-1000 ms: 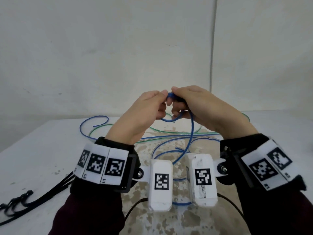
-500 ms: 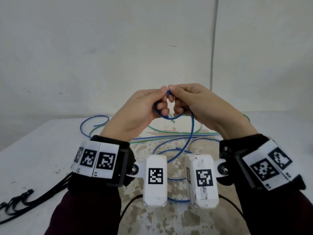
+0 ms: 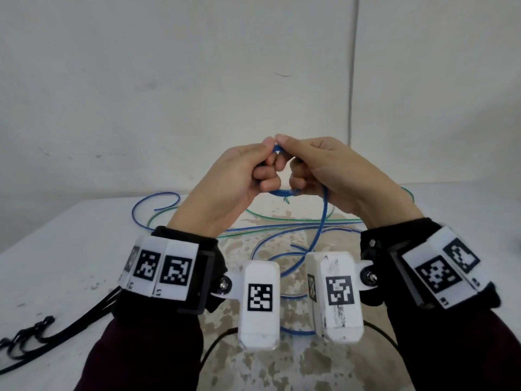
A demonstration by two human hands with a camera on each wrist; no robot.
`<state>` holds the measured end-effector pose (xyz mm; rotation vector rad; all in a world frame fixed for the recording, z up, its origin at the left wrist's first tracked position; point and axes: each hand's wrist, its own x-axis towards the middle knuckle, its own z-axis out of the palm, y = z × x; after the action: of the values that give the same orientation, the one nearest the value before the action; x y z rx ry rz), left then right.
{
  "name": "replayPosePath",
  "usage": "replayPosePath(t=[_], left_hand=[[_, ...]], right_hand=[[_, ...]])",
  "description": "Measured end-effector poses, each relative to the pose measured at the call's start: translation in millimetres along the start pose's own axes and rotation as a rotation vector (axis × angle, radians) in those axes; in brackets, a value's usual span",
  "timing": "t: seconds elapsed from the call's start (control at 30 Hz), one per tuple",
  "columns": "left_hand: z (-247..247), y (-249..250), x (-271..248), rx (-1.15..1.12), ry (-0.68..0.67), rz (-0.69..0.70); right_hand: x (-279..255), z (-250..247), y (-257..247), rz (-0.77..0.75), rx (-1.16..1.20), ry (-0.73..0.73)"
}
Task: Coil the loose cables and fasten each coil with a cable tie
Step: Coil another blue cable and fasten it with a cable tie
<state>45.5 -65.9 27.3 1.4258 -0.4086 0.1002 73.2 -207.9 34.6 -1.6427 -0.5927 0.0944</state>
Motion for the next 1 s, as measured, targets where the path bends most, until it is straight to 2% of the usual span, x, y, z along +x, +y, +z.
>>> replayPosePath(t=[0.07,0.2,0.33,0.43,0.5,0.63,0.8,0.9,1.0], left_hand=[[3.2,-0.8,1.1,-0.047,0.081,0.033],[2.4,-0.4,3.6,-0.123,0.147,0.082],[-2.8,5.4,0.3,-0.236,0.023,-0.02],[-9.2,6.9,-2.1,-0.137,-0.083,-0.076],[-11.1,6.4,-2.7,-0.058,-0.093,-0.054],[-5.9,4.0,-0.4,-0.024,0.036,0.053],[-1.7,4.5,0.6,-0.053,0.133,0.134],[-3.0,6.5,0.6,-0.107,0.13,0.152],[-3.8,6.7,0.7,-0.09,0.135,0.148]], right_hand=[[0.6,-1.0,-1.0,-0.009,0.06,0.023],[-2.6,-7.4,-1.7,-0.035,0.122,-0.09],[-2.8,-9.7,-1.2,-0.051,0.119,-0.085],[-2.7,-7.5,-1.8,-0.054,0.042,-0.079],[-1.1,-3.1,-1.5,-0.053,0.028,-0.053],[0.3,4.6,-2.6,-0.059,0.125,-0.048],[-3.2,2.9,-4.7,-0.061,0.244,-0.14],[-6.3,-4.2,-2.6,-0.131,0.107,-0.238],[-5.9,-11.7,1.9,-0.189,-0.058,-0.218]])
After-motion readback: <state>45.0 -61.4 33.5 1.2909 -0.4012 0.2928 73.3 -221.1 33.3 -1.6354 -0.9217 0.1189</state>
